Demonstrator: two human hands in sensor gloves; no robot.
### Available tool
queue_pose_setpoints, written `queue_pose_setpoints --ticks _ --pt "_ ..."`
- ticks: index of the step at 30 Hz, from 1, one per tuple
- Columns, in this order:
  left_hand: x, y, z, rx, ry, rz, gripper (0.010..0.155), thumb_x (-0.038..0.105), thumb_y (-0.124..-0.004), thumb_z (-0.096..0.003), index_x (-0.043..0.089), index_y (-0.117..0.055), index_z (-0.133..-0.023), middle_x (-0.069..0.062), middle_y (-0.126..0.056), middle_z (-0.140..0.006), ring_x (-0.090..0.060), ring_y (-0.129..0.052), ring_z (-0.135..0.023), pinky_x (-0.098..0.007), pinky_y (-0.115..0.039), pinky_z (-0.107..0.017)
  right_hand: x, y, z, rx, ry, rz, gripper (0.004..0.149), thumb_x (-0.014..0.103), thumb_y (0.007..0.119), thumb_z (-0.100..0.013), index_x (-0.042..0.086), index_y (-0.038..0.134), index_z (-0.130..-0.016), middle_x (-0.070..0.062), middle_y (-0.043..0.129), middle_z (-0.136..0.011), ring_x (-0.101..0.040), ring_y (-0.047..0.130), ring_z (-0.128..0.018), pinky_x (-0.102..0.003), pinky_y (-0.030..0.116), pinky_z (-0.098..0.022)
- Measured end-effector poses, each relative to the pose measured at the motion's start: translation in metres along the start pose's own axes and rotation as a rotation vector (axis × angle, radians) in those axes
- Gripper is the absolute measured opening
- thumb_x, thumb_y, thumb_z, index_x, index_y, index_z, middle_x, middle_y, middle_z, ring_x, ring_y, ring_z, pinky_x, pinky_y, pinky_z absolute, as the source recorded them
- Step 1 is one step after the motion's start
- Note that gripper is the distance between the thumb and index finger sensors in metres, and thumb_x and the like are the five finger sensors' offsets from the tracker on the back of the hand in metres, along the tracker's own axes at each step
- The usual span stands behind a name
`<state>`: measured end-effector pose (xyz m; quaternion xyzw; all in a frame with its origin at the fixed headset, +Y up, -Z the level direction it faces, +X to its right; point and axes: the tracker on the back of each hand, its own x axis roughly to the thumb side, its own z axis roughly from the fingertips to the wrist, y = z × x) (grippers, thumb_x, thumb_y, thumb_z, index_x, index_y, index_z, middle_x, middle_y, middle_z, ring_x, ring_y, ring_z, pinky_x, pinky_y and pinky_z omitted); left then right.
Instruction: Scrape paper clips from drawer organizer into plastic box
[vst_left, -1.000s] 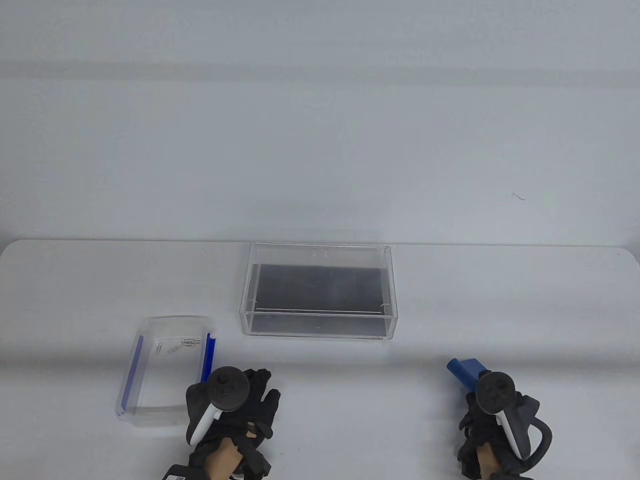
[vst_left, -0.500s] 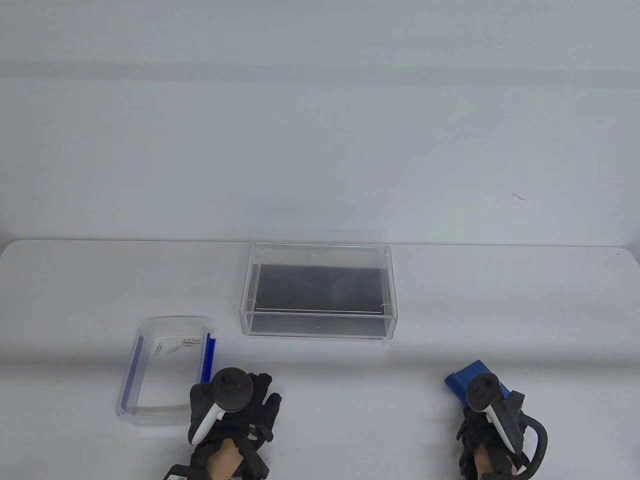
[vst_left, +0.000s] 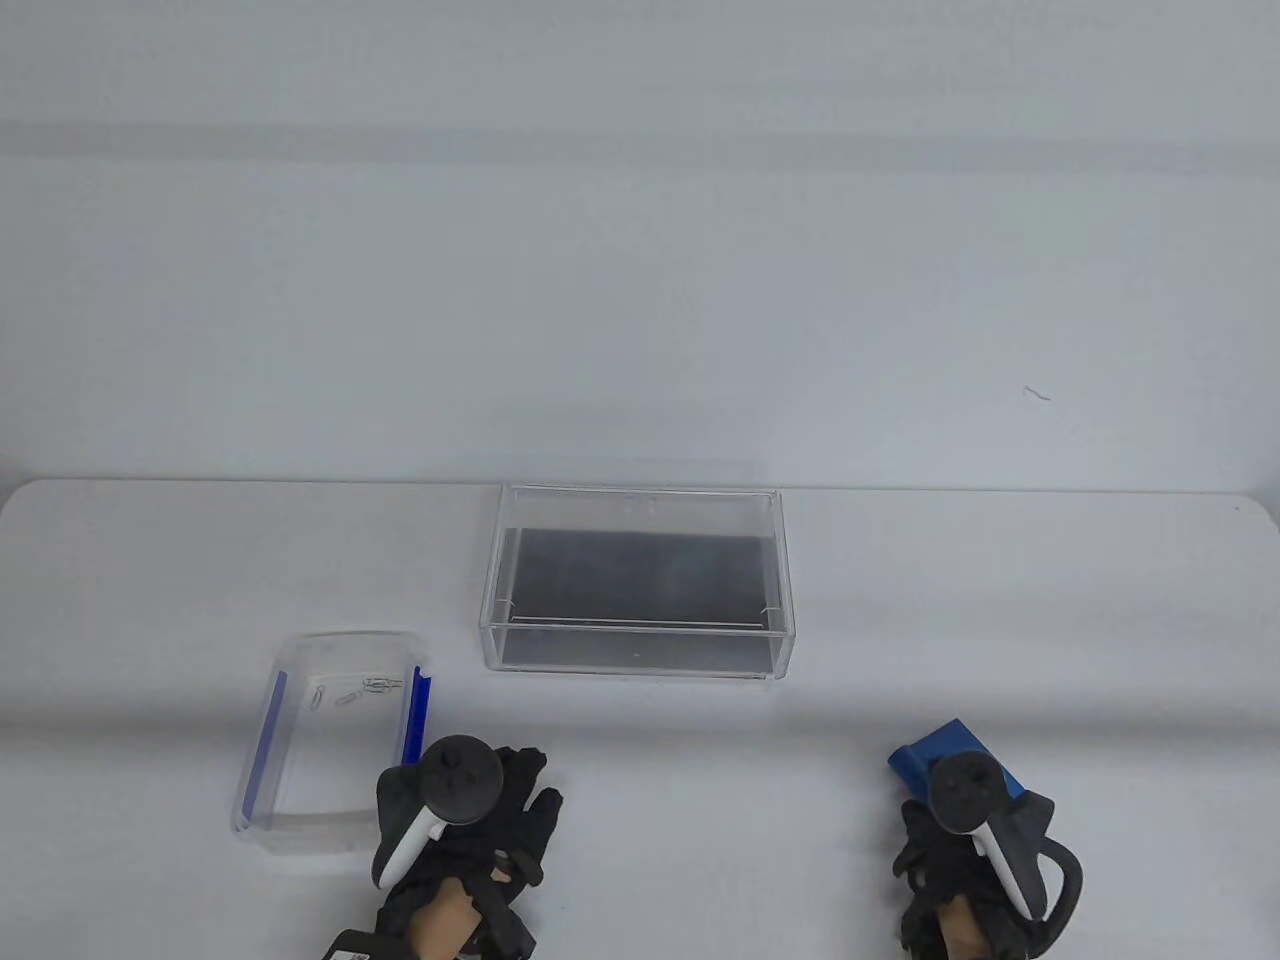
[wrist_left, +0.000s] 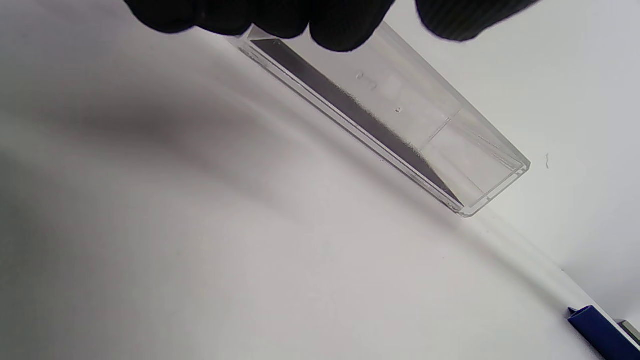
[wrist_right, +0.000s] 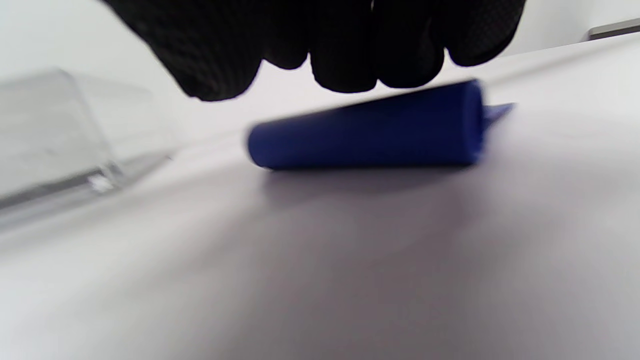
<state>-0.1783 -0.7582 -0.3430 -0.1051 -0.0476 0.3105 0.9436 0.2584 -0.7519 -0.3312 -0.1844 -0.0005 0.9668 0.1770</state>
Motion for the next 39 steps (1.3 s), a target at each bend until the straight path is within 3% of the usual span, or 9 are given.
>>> queue_pose_setpoints --ticks 6,17,26,39 --pt "0.001 -0.001 0.001 0.013 -0.014 0.021 0.065 0.049 -0.065 -0.0462 0.015 -0.055 -0.101 -0.015 -0.047 -0.103 -0.045 -0.053 -0.094 -0.055 -0.061 -0.065 0.034 -0.004 0.016 -0.010 -0.129 -0.110 0.062 0.041 0.075 -0.043 0.024 0.048 -0.096 -0.005 0.063 -0.098 -0.033 0.066 -0.089 -0.052 0.058 -0.068" --pt "0.005 -0.007 0.000 0.008 -0.065 0.008 0.065 0.050 -0.066 -0.0458 0.015 -0.057 -0.100 -0.015 -0.049 -0.102 -0.045 -0.055 -0.094 -0.054 -0.063 -0.064 0.091 0.027 0.048 0.179 -0.395 -0.208 0.073 0.047 0.069 -0.044 0.025 0.027 -0.100 -0.004 0.044 -0.105 -0.032 0.052 -0.097 -0.052 0.048 -0.073" --pt "0.006 -0.012 -0.001 -0.030 -0.065 -0.035 0.065 0.050 -0.066 -0.0457 0.015 -0.056 -0.100 -0.015 -0.049 -0.102 -0.045 -0.056 -0.094 -0.054 -0.063 -0.064 0.102 0.055 0.051 0.318 -0.461 -0.116 0.072 0.046 0.069 -0.044 0.024 0.028 -0.099 -0.005 0.042 -0.105 -0.034 0.050 -0.098 -0.053 0.046 -0.073" --pt "0.002 -0.013 -0.002 -0.048 -0.030 -0.024 0.065 0.049 -0.066 -0.0458 0.015 -0.057 -0.100 -0.015 -0.049 -0.102 -0.045 -0.056 -0.093 -0.054 -0.063 -0.064 0.102 0.055 0.049 0.332 -0.476 -0.113 0.070 0.046 0.069 -0.044 0.025 0.030 -0.099 -0.005 0.045 -0.105 -0.033 0.052 -0.097 -0.053 0.047 -0.073"
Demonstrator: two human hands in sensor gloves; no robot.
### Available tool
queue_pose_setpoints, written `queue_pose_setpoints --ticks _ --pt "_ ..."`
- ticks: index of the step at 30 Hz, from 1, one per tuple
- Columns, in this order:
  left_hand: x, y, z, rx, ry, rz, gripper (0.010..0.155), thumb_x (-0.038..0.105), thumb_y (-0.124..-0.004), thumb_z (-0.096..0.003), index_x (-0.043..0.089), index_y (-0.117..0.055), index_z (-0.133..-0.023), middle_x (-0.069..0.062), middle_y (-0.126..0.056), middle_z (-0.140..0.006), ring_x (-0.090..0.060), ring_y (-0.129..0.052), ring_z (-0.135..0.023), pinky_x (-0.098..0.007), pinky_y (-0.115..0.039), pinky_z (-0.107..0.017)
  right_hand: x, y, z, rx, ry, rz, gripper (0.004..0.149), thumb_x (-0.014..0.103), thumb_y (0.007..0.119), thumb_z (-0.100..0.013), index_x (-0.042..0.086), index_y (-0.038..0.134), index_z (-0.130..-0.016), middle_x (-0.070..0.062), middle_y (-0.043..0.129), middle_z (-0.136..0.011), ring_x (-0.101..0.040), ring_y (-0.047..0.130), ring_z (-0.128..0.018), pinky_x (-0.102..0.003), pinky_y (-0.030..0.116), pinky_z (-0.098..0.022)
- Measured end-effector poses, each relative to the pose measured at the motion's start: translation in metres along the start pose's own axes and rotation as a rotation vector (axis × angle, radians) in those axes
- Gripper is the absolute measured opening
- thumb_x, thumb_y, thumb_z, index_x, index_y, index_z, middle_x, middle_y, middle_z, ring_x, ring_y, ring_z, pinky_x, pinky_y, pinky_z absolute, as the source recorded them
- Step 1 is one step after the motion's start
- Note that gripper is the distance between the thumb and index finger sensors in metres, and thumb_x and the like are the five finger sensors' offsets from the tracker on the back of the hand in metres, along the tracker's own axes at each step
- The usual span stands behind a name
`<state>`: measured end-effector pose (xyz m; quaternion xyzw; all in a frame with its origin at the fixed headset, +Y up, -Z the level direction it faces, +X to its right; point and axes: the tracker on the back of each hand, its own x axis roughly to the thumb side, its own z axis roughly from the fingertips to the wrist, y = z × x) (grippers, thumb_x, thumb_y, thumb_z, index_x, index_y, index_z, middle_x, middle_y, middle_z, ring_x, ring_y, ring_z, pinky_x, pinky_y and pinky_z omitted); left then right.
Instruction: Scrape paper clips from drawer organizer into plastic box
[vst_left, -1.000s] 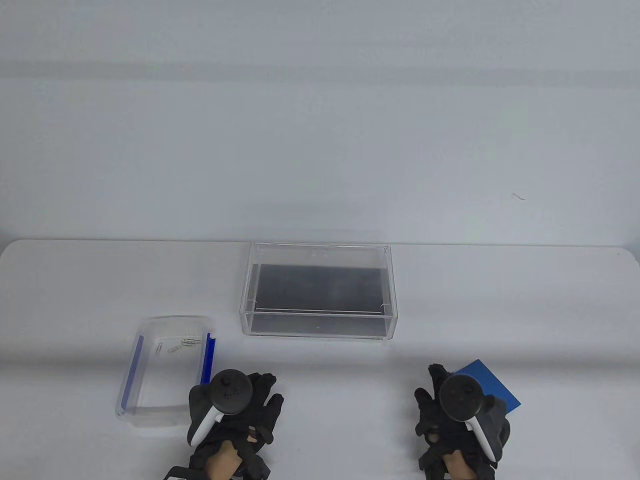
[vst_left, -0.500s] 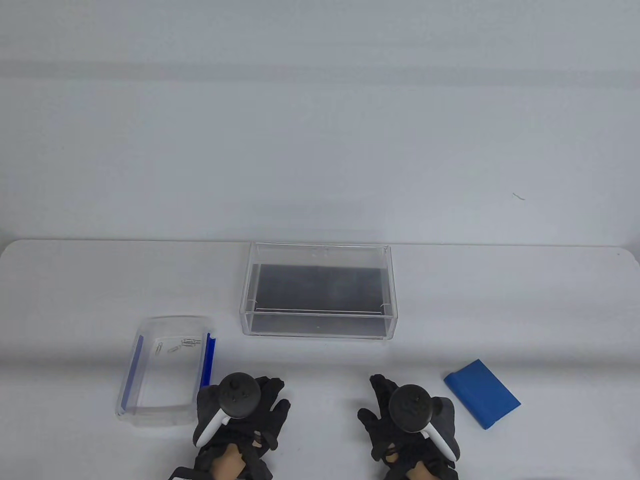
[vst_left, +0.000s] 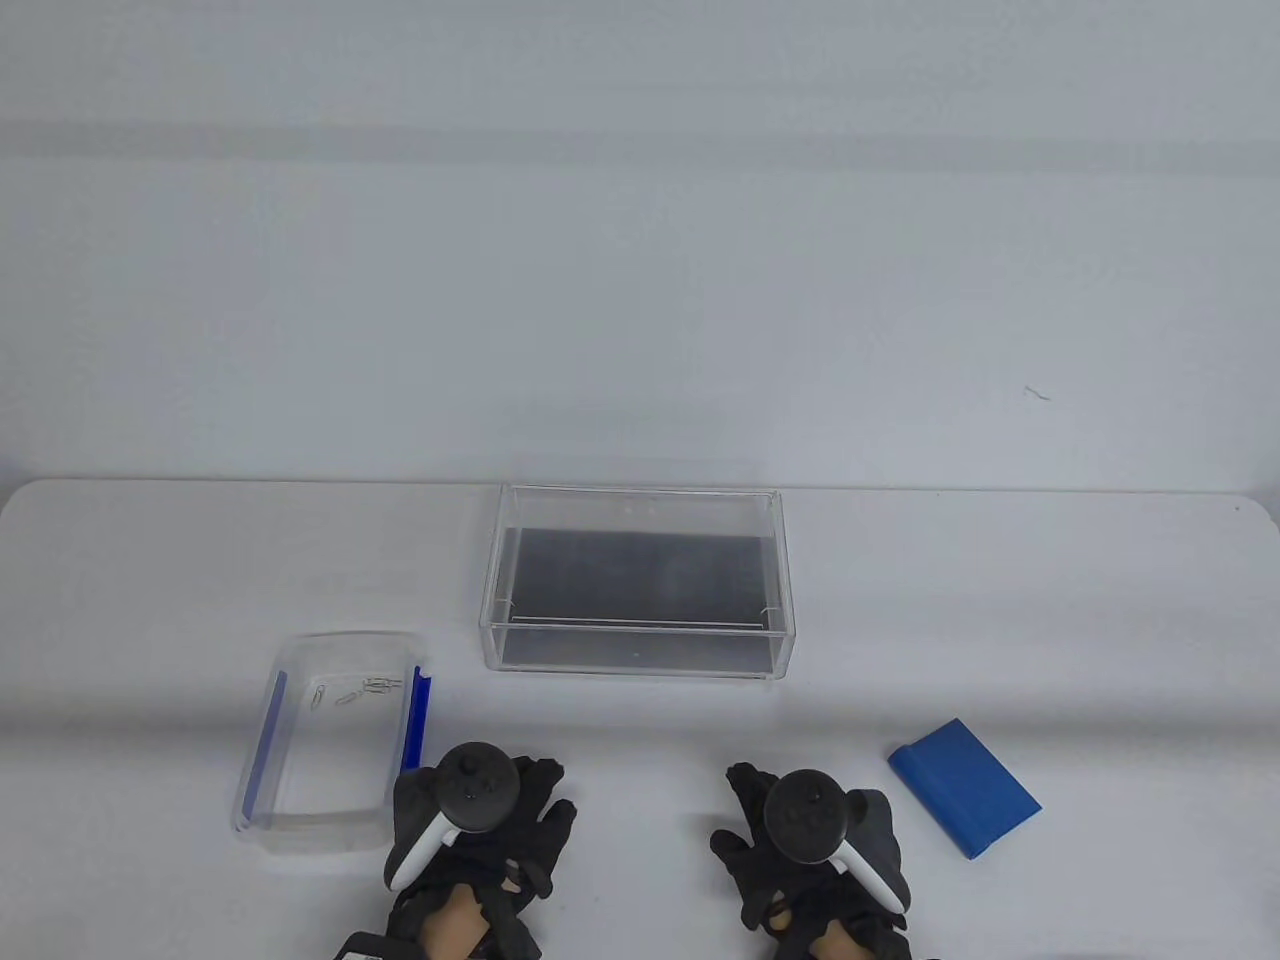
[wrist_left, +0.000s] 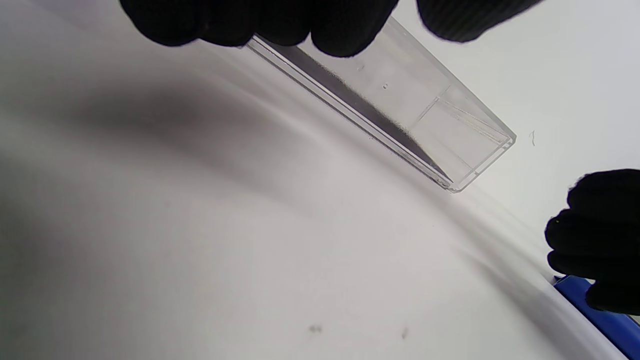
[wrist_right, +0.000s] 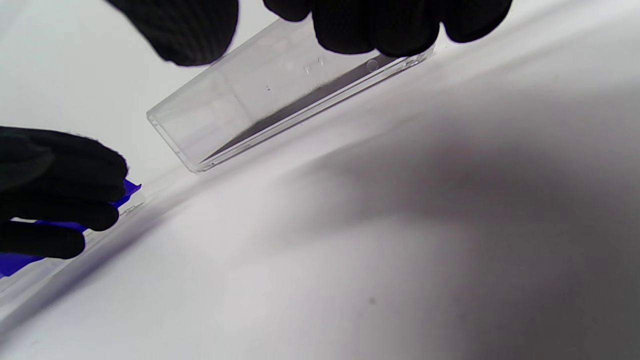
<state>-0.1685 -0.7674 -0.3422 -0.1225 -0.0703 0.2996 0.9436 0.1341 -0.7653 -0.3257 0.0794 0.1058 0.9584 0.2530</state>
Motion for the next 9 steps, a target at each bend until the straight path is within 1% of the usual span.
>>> queue_pose_setpoints --ticks 9 --pt "0.0003 -0.0006 0.0000 -0.008 0.002 0.005 0.065 0.049 -0.066 -0.0459 0.015 -0.057 -0.100 -0.015 -0.049 -0.102 -0.045 -0.056 -0.093 -0.054 -0.063 -0.064 -0.0007 -0.0016 -0.0001 -0.009 -0.003 -0.006 0.070 0.046 0.068 -0.044 0.025 0.030 -0.099 -0.005 0.045 -0.105 -0.034 0.052 -0.097 -0.053 0.047 -0.073"
